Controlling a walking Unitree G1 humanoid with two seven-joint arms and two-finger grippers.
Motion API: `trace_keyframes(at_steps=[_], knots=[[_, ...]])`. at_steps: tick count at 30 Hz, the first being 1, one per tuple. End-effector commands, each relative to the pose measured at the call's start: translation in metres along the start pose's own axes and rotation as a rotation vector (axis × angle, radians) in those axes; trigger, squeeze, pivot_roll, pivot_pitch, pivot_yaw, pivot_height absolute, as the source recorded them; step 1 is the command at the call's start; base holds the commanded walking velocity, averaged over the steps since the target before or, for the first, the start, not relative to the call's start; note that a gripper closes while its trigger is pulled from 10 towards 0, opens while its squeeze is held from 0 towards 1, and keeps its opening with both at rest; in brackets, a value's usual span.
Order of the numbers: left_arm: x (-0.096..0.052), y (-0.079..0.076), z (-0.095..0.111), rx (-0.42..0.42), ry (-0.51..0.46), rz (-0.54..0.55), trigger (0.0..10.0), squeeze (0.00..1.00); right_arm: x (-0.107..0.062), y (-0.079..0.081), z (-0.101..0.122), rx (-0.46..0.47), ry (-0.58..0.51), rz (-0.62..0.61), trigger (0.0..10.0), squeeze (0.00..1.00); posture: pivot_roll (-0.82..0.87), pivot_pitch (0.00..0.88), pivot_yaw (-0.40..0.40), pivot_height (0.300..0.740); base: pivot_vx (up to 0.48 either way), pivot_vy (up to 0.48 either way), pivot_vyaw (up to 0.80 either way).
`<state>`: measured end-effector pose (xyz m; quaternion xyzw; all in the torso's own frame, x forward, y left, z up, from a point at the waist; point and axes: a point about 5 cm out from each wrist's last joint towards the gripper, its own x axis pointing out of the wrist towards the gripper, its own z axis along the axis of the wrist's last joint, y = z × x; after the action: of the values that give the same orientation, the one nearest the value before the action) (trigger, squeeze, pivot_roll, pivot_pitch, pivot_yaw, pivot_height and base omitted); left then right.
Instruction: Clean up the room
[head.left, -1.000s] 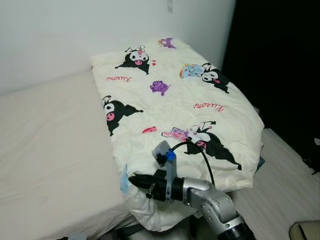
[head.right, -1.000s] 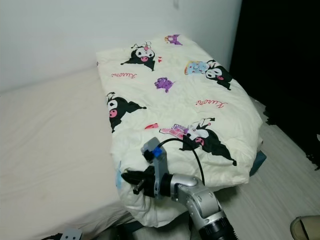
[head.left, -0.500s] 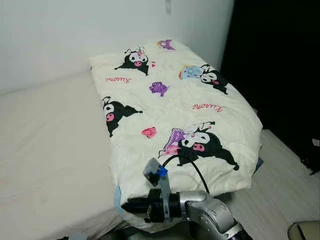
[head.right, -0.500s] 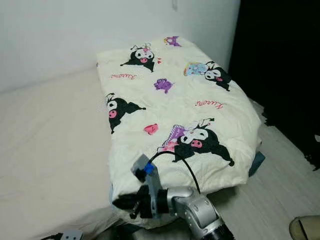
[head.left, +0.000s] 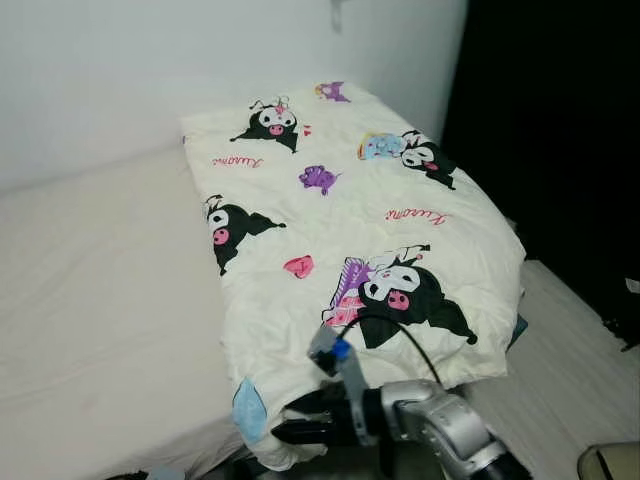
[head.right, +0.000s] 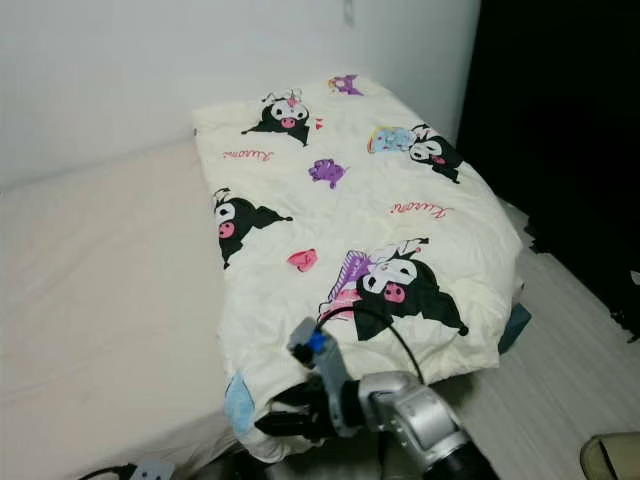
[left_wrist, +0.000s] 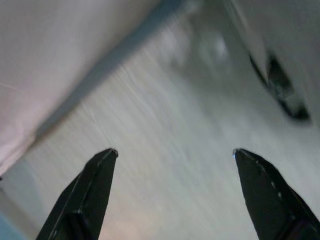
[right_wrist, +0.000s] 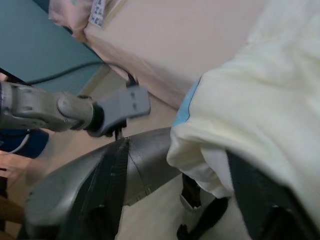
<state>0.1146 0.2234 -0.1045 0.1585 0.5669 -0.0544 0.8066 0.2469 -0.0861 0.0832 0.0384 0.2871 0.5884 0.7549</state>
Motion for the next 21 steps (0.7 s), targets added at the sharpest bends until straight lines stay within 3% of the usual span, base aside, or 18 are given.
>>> trace_keyframes(at_steps=[1, 4, 6, 9, 11, 12, 13, 15, 16, 17, 19, 20, 21], knots=[[-0.001, -0.008, -0.016, 0.045, 0.071, -0.035, 10.0, 0.0, -0.005, 0.009, 0.005, -0.006, -0.037, 0.06, 10.0, 1.0, -0.18, 0.115, 0.095, 0.577, 0.0, 0.0, 0.0], [-0.001, -0.008, -0.018, 0.071, 0.083, -0.039, 10.0, 0.0, -0.012, 0.011, 0.005, -0.014, -0.037, 0.071, 10.0, 1.0, -0.19, 0.115, 0.098, 0.577, 0.0, 0.0, 0.0], [-0.002, -0.008, -0.021, 0.112, 0.106, -0.032, 10.0, 0.0, -0.029, 0.016, 0.004, -0.022, -0.033, 0.078, 10.0, 1.0, -0.19, 0.114, 0.098, 0.577, 0.0, 0.0, 0.0], [-0.002, -0.007, -0.022, 0.119, 0.111, -0.024, 10.0, 0.0, -0.035, 0.017, 0.003, -0.024, -0.03, 0.078, 10.0, 1.0, -0.2, 0.114, 0.098, 0.577, 0.0, 0.0, 0.0], [-0.002, -0.004, -0.023, 0.123, 0.118, 0.005, 10.0, 0.0, -0.057, 0.0, 0.015, -0.036, -0.13, -0.098, 10.0, 1.0, -0.2, 0.111, 0.093, 0.577, 0.0, 0.0, 0.0], [-0.002, -0.002, -0.022, 0.124, 0.117, 0.018, 10.0, 0.0, -0.07, -0.017, 0.023, -0.032, -0.202, -0.254, 10.0, 1.0, -0.21, 0.11, 0.092, 0.577, 0.0, 0.0, 0.0], [-0.002, 0.001, -0.021, 0.119, 0.114, 0.038, 10.0, 0.0, -0.094, -0.044, 0.032, 0.016, -0.315, -0.498, 10.0, 0.98, -0.21, 0.11, 0.094, 0.577, 0.0, 0.0, 0.0], [-0.002, 0.001, -0.021, 0.119, 0.114, 0.038, 10.0, 0.0, -0.094, -0.044, 0.032, 0.016, -0.315, -0.498, 10.0, 0.98, -0.21, 0.11, 0.094, 0.577, 0.0, 0.0, 0.0], [-0.002, 0.004, -0.02, 0.107, 0.109, 0.056, 10.0, 0.0, -0.116, -0.065, 0.037, 0.079, -0.416, -0.693, 10.0, 0.88, -0.21, 0.111, 0.094, 0.577, 0.0, 0.0, 0.0], [-0.002, 0.009, -0.018, 0.073, 0.097, 0.086, 10.0, 0.0, -0.148, -0.084, 0.035, 0.17, -0.528, -0.922, 10.0, 0.18, -0.21, 0.111, 0.094, 0.577, 0.0, 0.0, 0.0], [-0.002, 0.009, -0.018, 0.073, 0.097, 0.086, 10.0, 0.0, -0.148, -0.084, 0.035, 0.17, -0.528, -0.922, 10.0, 0.18, -0.21, 0.111, 0.094, 0.577, 0.0, 0.0, 0.0], [-0.002, 0.013, -0.015, 0.031, 0.083, 0.118, 10.0, 0.0, -0.174, -0.094, 0.028, 0.243, -0.605, -1.094, 10.0, 0.0, -0.21, 0.111, 0.094, 0.577, 0.0, 0.0, 0.0], [-0.002, 0.013, -0.015, 0.031, 0.083, 0.118, 10.0, 0.0, -0.174, -0.094, 0.028, 0.243, -0.605, -1.094, 10.0, 0.0, -0.21, 0.111, 0.094, 0.577, 0.0, 0.0, 0.0]])
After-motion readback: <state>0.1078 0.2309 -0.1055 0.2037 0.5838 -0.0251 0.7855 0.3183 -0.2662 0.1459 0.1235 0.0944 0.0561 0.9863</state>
